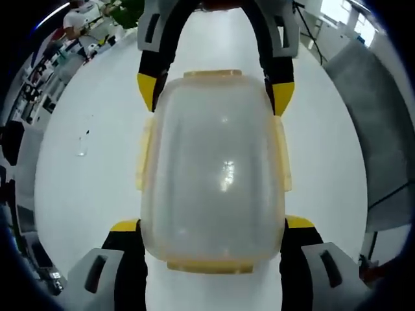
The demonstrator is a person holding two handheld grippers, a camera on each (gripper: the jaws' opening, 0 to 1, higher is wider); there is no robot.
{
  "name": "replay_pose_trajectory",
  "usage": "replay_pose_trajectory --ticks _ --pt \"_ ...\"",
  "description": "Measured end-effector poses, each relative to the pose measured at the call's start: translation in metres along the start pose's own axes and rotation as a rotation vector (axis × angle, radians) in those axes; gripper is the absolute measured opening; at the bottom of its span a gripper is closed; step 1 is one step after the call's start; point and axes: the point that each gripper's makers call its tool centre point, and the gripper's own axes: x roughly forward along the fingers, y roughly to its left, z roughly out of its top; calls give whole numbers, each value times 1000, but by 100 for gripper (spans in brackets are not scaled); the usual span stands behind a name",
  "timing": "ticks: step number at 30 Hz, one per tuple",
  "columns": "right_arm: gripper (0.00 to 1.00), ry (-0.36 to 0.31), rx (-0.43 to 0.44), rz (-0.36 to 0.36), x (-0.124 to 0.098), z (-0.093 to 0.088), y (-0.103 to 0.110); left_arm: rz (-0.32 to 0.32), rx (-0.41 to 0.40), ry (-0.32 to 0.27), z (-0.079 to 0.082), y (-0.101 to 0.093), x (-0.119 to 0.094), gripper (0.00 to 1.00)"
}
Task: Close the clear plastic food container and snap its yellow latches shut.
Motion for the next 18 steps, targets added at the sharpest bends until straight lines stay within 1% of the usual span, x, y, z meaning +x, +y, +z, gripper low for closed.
replay_pose_trajectory --ticks 3,7,9,11,12,13,14,15,16,17,18 --pt "77 9 -3 2 0 0 2 -2 -2 6 -1 -1 0 83" --pt "77 -8 -8 0 -2 0 4 0 -12 -20 -1 -3 -2 83" --pt "78 -1 -13 -1 -1 1 3 0 -13 -23 0 -3 -3 83" --pt "79 4 -16 -9 0 2 3 1 -19 -16 -1 -4 -4 83" --pt "80 9 -26 -25 1 2 2 6 -22 -15 -1 -3 -5 83" --pt "84 16 -26 -23 2 1 4 8 -8 -26 1 -5 -7 85" --pt "94 24 -14 -36 3 0 3 39 7 -39 4 0 -8 93" --pt "99 29 -13 -50 2 -1 2 71 15 -24 2 5 -11 98" --pt "98 46 -22 -46 0 -4 4 74 18 -20 3 4 -14 99" --pt "99 24 -28 -51 0 0 4 65 15 -27 4 2 -16 99" --pt "99 31 -26 -54 -4 -1 4 62 9 -26 3 1 -18 99"
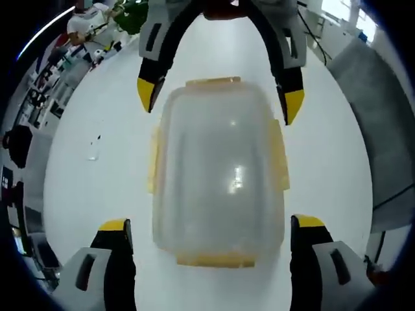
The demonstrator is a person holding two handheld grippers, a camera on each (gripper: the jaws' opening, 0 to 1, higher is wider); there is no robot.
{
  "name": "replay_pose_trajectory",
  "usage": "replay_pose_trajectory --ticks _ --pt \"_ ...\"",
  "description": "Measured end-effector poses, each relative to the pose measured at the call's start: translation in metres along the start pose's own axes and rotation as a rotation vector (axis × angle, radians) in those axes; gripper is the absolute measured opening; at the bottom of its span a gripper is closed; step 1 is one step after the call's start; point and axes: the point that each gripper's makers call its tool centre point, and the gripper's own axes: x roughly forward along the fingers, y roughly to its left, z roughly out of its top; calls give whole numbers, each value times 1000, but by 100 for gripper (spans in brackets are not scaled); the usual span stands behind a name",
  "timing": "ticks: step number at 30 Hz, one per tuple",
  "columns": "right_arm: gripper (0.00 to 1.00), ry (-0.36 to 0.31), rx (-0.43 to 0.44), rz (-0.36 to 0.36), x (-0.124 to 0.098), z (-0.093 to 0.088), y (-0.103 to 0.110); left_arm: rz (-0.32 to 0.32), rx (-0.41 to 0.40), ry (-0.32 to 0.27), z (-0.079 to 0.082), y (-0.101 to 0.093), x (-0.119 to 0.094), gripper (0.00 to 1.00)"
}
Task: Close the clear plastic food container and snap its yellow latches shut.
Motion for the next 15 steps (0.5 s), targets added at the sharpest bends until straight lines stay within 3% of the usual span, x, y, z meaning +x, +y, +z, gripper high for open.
replay_pose_trajectory --ticks 5,15 --pt "99 -15 5 -30 -10 5 -2 46 31 35 -4 -1 -8 99" --pt "99 -34 29 -56 -35 3 17 98 -4 6 7 -15 -33 99"
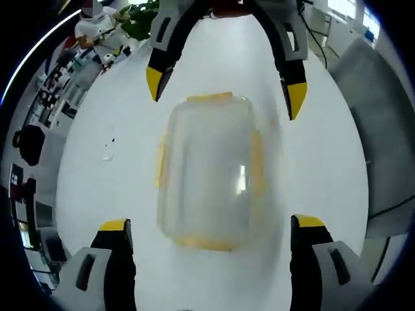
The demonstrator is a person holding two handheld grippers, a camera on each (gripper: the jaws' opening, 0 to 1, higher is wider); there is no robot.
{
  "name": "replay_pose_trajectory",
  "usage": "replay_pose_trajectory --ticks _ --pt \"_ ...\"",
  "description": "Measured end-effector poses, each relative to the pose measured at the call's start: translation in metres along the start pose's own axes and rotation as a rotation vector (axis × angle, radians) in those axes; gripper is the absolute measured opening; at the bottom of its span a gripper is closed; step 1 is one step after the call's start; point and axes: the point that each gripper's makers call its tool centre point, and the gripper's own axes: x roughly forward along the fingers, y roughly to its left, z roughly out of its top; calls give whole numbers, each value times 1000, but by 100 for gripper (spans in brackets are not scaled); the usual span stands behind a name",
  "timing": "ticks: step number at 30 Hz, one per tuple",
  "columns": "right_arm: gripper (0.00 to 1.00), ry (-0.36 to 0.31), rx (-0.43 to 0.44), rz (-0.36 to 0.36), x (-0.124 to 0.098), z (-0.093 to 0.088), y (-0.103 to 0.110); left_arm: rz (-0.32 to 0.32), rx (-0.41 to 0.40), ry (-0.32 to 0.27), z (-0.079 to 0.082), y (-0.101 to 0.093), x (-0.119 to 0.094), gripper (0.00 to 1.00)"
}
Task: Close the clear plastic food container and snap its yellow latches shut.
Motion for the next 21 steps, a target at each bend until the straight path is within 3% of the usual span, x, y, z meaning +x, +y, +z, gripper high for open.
replay_pose_trajectory --ticks 6,11,21 --pt "99 -3 15 -33 -11 -7 12 29 -46 -19 3 -11 -13 99" --pt "99 -10 38 -55 -21 -14 25 49 -131 -61 1 -29 -24 99" --pt "99 -92 155 -97 -43 -16 47 109 -297 -154 0 -55 -41 99"
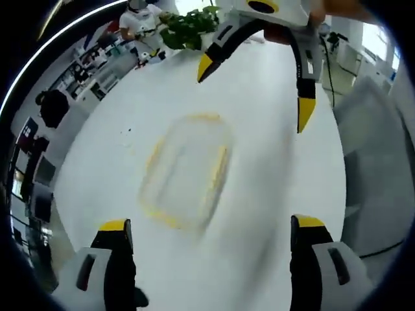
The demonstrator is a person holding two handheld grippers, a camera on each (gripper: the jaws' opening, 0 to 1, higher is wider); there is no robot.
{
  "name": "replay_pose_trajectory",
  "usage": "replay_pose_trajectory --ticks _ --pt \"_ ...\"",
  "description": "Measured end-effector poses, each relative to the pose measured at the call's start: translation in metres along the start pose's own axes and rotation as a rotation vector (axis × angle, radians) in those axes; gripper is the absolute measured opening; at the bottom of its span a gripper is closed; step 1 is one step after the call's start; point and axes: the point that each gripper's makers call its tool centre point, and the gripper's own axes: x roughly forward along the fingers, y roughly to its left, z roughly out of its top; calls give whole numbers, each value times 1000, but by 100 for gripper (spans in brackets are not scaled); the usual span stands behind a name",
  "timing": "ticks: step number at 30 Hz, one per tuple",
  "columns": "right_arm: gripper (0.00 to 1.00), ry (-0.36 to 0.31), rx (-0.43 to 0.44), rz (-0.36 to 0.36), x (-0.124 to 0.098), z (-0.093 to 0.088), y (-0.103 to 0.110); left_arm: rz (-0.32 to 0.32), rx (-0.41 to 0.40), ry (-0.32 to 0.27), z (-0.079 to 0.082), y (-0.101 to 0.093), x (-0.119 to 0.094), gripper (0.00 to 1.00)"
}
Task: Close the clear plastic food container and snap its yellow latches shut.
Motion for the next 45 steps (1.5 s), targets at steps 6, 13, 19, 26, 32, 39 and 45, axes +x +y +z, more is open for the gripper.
replay_pose_trajectory --ticks 6,13,19,26,32,39,45 --pt "99 -42 89 -17 -12 -8 10 7 -53 -27 -8 -21 -8 99" --pt "99 -92 109 -32 -30 -16 28 13 -157 -64 -14 -46 -19 97" --pt "99 -142 198 -51 -43 -35 40 41 -288 -129 -16 -64 -30 96" --pt "99 -165 285 -66 -55 -58 60 90 -357 -164 -24 -81 -40 97" --pt "99 -159 336 -84 -63 -74 74 98 -429 -171 -38 -107 -42 96" --pt "99 -152 376 -77 -69 -98 99 101 -446 -135 -67 -133 -45 96" --pt "98 -123 418 -86 -71 -118 117 103 -459 -114 -80 -144 -48 95"
